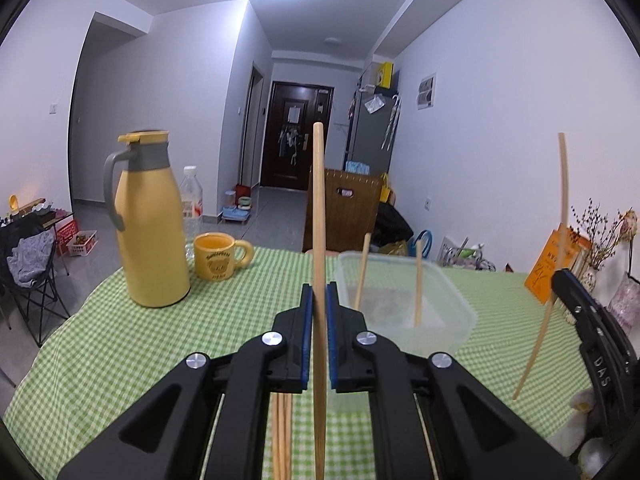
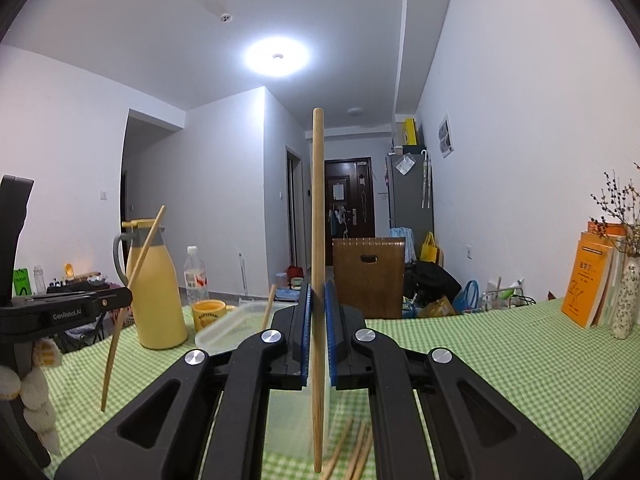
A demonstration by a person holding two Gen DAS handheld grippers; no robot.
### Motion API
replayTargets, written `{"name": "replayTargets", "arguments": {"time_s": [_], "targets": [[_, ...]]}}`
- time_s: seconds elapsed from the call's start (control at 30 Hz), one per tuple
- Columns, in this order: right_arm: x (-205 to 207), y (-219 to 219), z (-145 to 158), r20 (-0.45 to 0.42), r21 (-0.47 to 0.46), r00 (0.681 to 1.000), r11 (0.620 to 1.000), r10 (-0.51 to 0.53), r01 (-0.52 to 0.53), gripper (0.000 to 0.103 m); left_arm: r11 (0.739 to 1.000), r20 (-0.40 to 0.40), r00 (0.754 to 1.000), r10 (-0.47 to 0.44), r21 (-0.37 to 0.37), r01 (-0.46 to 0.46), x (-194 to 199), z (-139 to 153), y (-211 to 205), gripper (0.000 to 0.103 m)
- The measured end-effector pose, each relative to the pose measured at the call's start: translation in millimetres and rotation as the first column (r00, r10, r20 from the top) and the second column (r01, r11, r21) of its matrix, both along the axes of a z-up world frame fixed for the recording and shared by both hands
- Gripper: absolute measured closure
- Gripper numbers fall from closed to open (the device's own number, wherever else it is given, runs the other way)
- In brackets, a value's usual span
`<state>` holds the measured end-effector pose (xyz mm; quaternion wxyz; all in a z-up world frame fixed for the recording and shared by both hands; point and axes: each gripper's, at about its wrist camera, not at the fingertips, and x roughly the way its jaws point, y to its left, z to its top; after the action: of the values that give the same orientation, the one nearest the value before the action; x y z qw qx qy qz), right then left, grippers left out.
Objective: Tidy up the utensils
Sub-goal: 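Carry both upright chopsticks over the clear plastic container with both tools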
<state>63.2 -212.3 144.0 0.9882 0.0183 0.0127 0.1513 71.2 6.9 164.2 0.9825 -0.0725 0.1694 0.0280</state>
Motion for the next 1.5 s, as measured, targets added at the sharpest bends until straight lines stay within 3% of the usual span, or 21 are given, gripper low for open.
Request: {"name": "replayTargets", "arguments": {"time_s": [0.5,0.93,1.17,1.5], "targets": [[32,15,32,0.017,0.041,0.999,0.998,0.041,-0.042,0.096,0.998,0.071,0.997,-0.041,-0.05,0.044,25,41,-17,0.099],[71,29,36,0.009,0.056,0.998,0.997,0.055,-0.056,0.096,0.995,0.123,0.991,-0.047,-0.082,0.058,62,56,-22,0.099],[93,34,24,-0.019,0.056,0.998,0.997,0.056,-0.055,0.096,0.995,0.13,0.99,-0.053,-0.073,0.063,90,47,-25,0.099],[114,40,-1,-0.062,0.044,0.996,0.997,0.062,-0.06,0.096,0.993,0.079,0.994,-0.078,-0.077,0.084,130,3,-24,0.099]]}}
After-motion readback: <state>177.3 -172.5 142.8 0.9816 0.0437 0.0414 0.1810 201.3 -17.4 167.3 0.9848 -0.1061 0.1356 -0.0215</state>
